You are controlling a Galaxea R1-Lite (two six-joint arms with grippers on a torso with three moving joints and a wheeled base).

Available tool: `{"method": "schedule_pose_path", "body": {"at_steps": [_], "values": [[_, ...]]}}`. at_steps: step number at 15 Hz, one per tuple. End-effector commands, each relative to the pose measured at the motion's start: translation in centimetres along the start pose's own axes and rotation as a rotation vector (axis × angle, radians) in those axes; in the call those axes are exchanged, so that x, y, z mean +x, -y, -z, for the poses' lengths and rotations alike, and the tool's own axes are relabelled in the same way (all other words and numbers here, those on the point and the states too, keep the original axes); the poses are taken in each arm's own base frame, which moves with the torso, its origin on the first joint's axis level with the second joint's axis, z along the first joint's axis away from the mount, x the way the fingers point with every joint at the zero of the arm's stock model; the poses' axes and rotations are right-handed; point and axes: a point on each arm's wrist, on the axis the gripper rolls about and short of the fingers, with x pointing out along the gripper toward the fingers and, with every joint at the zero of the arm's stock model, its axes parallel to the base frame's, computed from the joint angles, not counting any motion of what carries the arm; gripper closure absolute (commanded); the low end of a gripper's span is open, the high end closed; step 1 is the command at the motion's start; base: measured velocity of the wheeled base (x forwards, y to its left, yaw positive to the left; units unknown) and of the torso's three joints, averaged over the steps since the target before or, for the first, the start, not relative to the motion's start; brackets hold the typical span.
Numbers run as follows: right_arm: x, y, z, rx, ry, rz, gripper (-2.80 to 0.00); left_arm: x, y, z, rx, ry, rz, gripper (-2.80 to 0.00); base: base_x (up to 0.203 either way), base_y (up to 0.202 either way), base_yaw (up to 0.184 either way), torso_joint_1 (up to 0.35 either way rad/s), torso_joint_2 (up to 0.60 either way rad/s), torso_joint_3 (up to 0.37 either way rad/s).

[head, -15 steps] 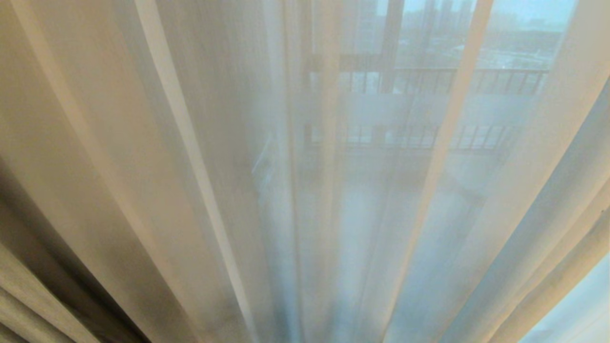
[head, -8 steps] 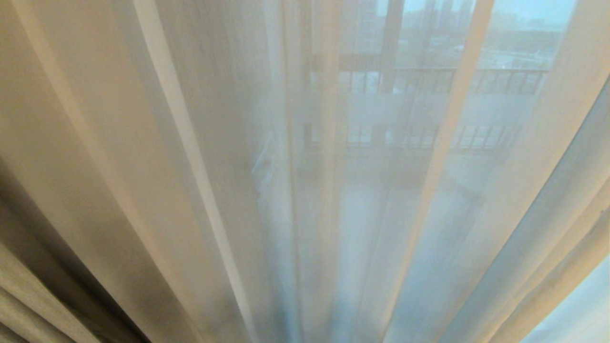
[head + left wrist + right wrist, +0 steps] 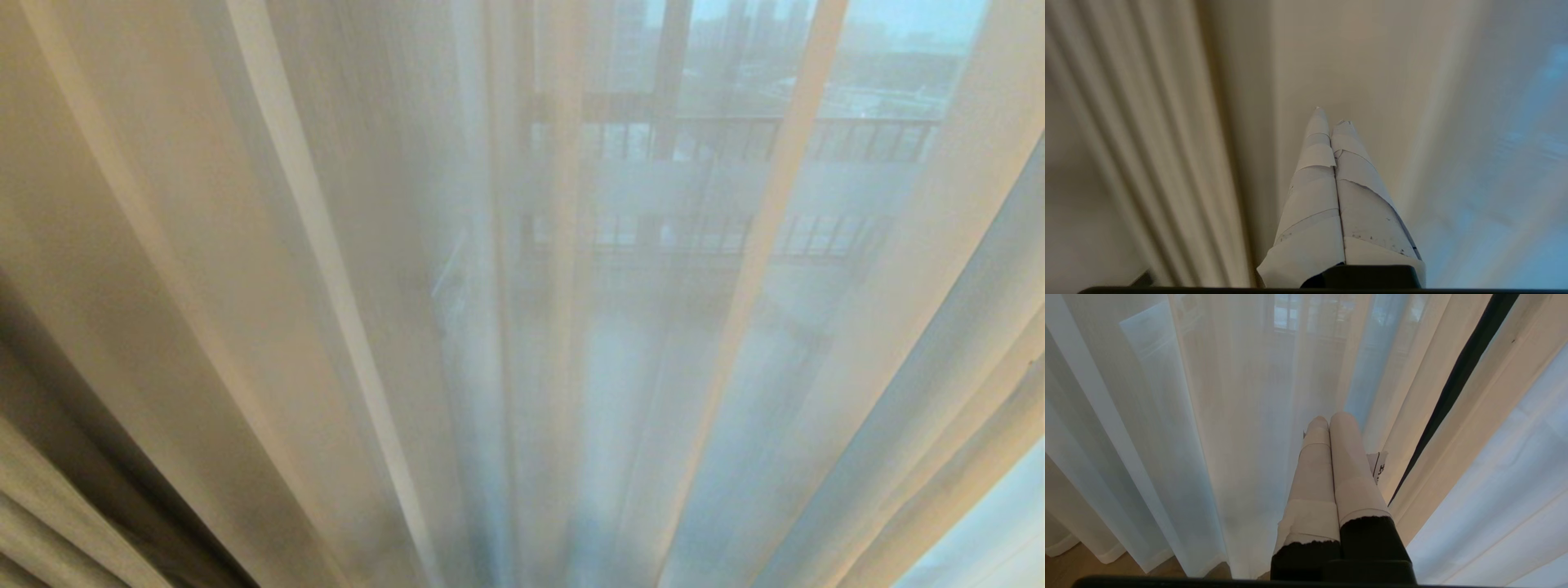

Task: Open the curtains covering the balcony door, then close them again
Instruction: Close the outer curtains on both sides

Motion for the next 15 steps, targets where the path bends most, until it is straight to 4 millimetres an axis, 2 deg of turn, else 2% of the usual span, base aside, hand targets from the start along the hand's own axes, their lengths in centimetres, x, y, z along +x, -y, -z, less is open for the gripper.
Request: {"method": "schedule_pose_path", "body": {"at_steps": [1, 5, 10, 15], "values": [[0.0, 0.0, 0.0, -0.001, -0.001, -0.002, 0.0, 5.9, 2.6, -1.1, 0.048, -0.106, -0.104, 0.0, 0.0, 0.0, 0.0, 0.0, 0.0, 0.0], [0.0, 0.0, 0.0, -0.001, -0.001, -0.002, 0.0, 12.6, 2.9, -2.5, 0.046, -0.098, -0.275, 0.0, 0.0, 0.0, 0.0, 0.0, 0.0, 0.0], [0.0, 0.0, 0.0, -0.001, -0.001, -0.002, 0.0, 18.5, -1.3, -2.1, 0.046, -0.07, -0.41, 0.0, 0.0, 0.0, 0.0, 0.0, 0.0, 0.0], [0.0, 0.0, 0.0, -0.001, -0.001, -0.002, 0.0, 21.4, -6.2, -2.5, 0.059, -0.038, -0.466, 0.0, 0.0, 0.0, 0.0, 0.0, 0.0, 0.0]]}}
